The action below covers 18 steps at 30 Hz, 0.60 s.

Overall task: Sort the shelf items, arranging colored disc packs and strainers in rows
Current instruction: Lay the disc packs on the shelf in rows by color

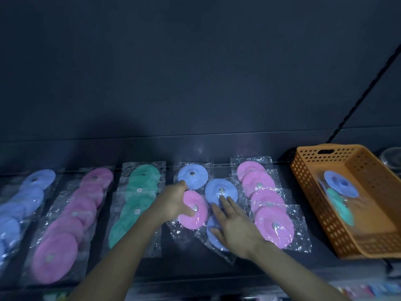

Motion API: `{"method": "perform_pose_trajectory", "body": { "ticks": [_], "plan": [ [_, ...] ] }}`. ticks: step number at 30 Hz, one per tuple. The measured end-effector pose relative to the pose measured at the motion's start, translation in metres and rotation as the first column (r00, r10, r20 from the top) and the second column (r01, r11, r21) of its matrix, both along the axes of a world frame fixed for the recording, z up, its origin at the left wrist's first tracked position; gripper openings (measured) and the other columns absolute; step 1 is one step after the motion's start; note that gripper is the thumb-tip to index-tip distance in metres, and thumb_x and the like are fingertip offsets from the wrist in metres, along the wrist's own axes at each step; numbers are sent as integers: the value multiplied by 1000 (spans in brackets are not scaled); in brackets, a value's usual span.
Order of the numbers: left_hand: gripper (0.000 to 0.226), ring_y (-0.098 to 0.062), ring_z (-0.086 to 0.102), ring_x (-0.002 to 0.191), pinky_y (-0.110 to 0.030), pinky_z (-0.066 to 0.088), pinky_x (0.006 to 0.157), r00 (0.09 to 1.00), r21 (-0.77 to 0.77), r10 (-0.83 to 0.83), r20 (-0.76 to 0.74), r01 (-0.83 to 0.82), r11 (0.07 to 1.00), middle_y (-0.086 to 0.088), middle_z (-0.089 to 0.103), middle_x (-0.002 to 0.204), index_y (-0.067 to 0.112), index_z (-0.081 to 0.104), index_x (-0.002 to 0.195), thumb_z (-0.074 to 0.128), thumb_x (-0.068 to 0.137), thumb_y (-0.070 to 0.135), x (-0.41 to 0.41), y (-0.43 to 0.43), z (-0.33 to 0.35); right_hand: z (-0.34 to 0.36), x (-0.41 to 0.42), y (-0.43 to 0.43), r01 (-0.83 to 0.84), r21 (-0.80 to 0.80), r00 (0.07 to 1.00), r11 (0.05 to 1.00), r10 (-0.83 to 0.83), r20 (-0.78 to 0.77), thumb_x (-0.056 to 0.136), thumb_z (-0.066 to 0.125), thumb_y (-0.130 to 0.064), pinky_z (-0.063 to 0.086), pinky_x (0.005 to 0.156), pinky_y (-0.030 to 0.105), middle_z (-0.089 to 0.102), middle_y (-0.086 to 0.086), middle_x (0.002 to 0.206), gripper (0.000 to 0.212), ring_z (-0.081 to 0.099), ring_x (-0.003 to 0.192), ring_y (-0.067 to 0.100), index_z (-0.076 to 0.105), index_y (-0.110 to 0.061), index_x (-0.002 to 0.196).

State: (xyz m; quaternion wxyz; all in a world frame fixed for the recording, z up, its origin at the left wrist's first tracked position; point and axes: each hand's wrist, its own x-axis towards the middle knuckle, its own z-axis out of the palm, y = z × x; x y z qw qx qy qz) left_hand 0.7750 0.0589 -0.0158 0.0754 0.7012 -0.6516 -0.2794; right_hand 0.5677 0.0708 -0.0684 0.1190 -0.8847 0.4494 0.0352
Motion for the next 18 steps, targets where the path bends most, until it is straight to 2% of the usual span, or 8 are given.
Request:
{"method": "perform_pose_trajectory", "body": {
  "ticks": [4,6,8,10,12,15,16,18],
  "plan": [
    [26,-13,52,65,-25,33,51,999,-192,43,3,-42,981,5,58,72,17,58,75,81,65,26,13,7,26,1,-5,6,77,-30,990,997,-73,122,99,32,-44,5,120,32,4,14,159,63,1,147,27,13,-15,151],
    [28,-5,44,56,-21,27,47,994,-245,102,-51,-111,963,11,51,62,25,55,65,83,64,28,18,11,42,9,-11,9,147,-26,963,989,-137,234,98,37,-40,14,117,30,12,14,158,60,9,147,27,21,-16,150],
    [26,-4,41,50,-16,27,43,986,-275,90,-139,-126,953,10,48,54,22,59,63,84,63,31,13,14,55,21,-22,14,243,-7,900,970,-222,376,96,47,-30,32,106,29,31,17,150,51,30,138,30,36,-11,142],
    [25,-4,37,42,-14,26,40,948,-240,27,-318,-108,965,10,44,49,15,64,64,85,63,30,-6,16,63,32,-34,18,361,15,774,932,-308,554,95,51,-19,40,82,29,56,13,123,29,52,112,32,53,-8,122],
    [25,-3,37,45,-15,27,45,896,-196,-60,-440,-31,980,8,45,54,10,68,70,84,64,28,-36,17,61,38,-49,24,485,130,581,865,-430,691,97,49,-19,35,70,25,65,8,98,19,58,93,26,59,-9,109],
    [14,-3,47,57,-22,38,58,857,-145,-169,-487,111,983,7,59,64,13,72,77,81,71,22,-81,15,43,43,-73,33,548,382,355,744,-621,699,95,51,-28,45,83,28,70,-2,99,30,64,93,16,59,-17,122],
    [11,-5,52,63,-26,43,63,850,-125,-188,-493,145,982,2,65,72,14,72,80,79,73,19,-95,13,35,42,-82,36,553,423,323,718,-653,685,93,55,-29,47,84,26,70,-7,99,34,65,91,11,58,-19,125],
    [16,-9,56,75,-31,49,74,840,-92,-207,-501,186,978,-7,69,87,13,73,91,76,76,13,-121,9,20,39,-100,42,604,411,329,683,-683,652,87,64,-23,44,72,12,68,-13,88,39,63,81,0,57,-18,126]
  ]
}}
